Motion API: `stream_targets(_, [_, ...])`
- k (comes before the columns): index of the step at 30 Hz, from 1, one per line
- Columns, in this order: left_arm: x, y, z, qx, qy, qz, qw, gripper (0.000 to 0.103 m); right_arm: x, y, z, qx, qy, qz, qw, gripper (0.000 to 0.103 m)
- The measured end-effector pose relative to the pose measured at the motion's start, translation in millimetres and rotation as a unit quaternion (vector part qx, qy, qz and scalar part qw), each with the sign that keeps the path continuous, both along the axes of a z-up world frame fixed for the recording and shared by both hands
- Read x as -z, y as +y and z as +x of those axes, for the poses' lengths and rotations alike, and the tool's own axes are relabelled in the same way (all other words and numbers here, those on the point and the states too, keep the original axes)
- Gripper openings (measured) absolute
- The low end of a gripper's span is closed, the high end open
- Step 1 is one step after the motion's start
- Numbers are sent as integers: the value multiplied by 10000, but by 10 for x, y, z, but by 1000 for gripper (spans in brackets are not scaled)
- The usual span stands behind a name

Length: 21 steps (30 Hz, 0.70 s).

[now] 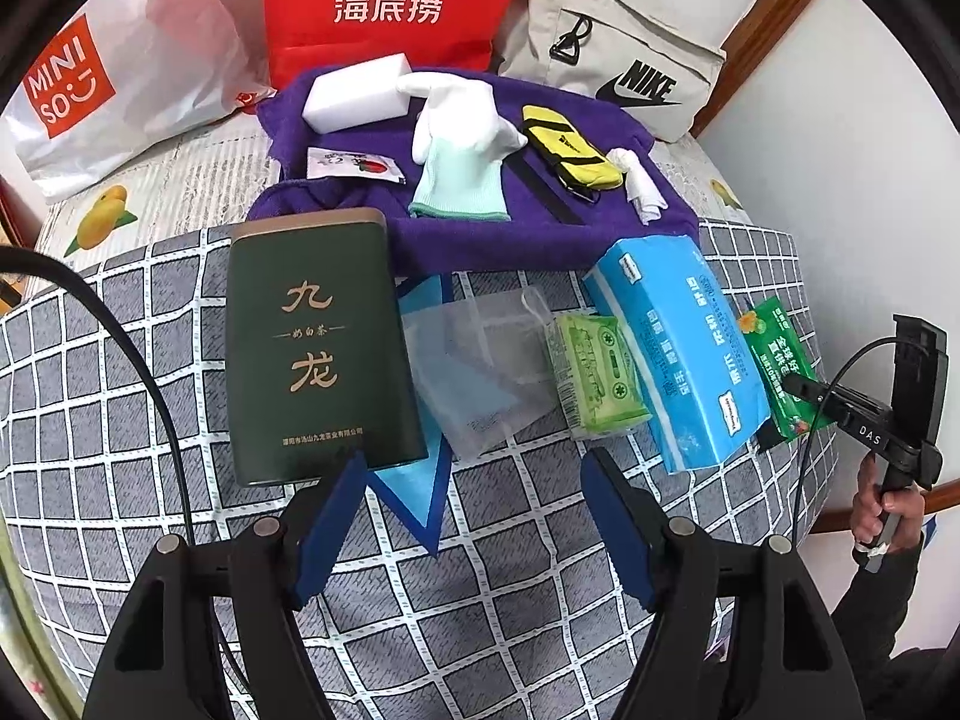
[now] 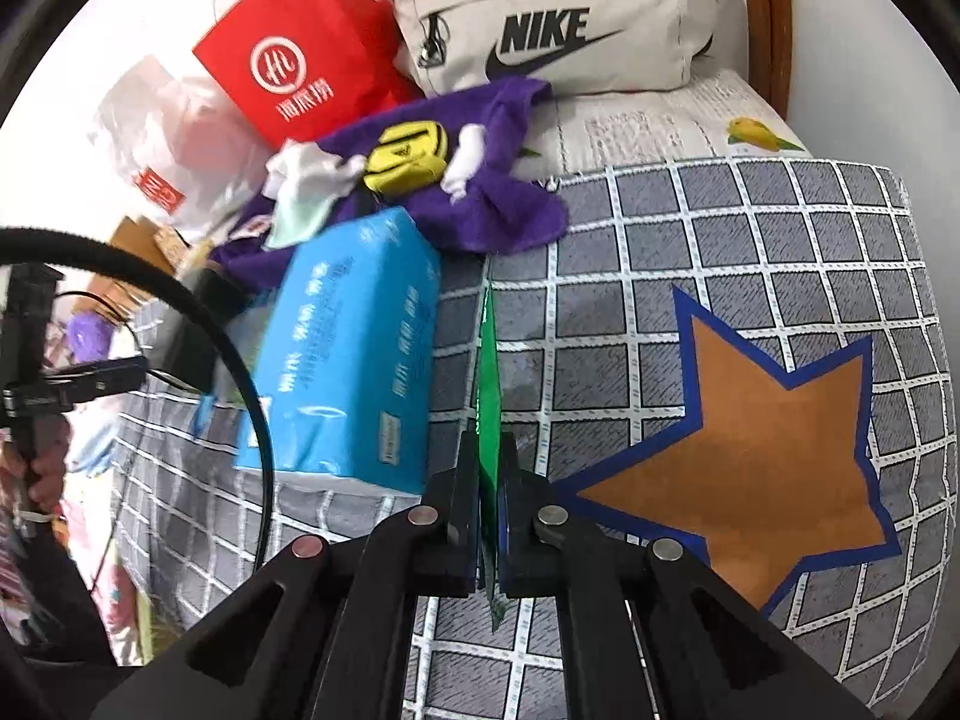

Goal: Organize soft objects
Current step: 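Grasp the green cassette-print tissue pack with the left gripper while the right gripper lifts the green packet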

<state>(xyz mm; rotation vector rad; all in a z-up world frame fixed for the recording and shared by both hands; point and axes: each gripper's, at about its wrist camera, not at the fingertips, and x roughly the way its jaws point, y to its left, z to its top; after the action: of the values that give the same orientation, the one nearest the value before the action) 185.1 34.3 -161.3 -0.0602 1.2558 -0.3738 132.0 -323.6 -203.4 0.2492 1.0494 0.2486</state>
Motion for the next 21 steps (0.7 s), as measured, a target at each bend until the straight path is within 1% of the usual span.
stream_targets(3, [-13, 1, 9, -9, -25, -26, 10000, 72, 66, -3, 17, 28, 130, -169, 9998, 4])
stream_targets(6, [-22, -8, 2, -8, -46, -85, 10000, 72, 166, 45, 26, -57, 273, -171, 9995, 4])
stream_targets(8, [-28, -34, -19, 68, -63, -106, 9999, 72, 220, 79, 37, -116, 323, -198, 9992, 5])
stream_targets(11, [-45, -101, -74, 257, -138, -221, 9993, 72, 284, 140, 76, -190, 379, -172, 9990, 8])
stream_targets(14, [-47, -255, -105, 530, -202, -252, 9981, 72, 367, 201, 119, -224, 465, -316, 9982, 8])
stream_targets(16, [-31, -440, -107, 804, -236, -117, 9964, 72, 385, 215, 118, -226, 446, -426, 9978, 7])
stream_targets(18, [-8, -684, -101, 1160, -337, 117, 9926, 73, 355, 193, 92, -223, 380, -352, 9984, 6])
stream_targets(21, [69, -936, -80, 1543, -394, 329, 9867, 76, 275, 121, 37, -149, 276, -305, 9990, 6])
